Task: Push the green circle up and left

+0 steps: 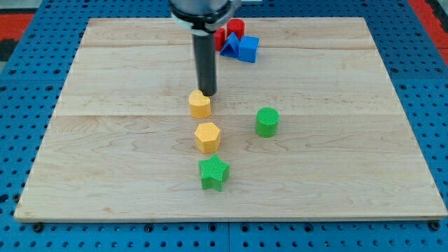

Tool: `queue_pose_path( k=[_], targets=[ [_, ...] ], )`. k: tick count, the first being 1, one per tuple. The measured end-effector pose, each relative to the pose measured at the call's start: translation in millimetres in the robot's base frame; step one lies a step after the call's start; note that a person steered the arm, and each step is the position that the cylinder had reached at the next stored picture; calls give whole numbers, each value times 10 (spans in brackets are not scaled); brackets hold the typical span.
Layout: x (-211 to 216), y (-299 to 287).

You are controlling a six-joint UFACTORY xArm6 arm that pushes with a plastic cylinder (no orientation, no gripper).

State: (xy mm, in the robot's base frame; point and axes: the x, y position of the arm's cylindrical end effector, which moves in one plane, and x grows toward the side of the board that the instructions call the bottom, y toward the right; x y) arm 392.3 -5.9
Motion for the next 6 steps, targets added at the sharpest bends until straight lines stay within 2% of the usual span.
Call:
queue_pose_path(
  k=[1,2,3,4,6],
  targets=[
    [-18,895],
    [300,1573],
    [1025,1491],
    [851,806],
    [-130,673]
  ],
)
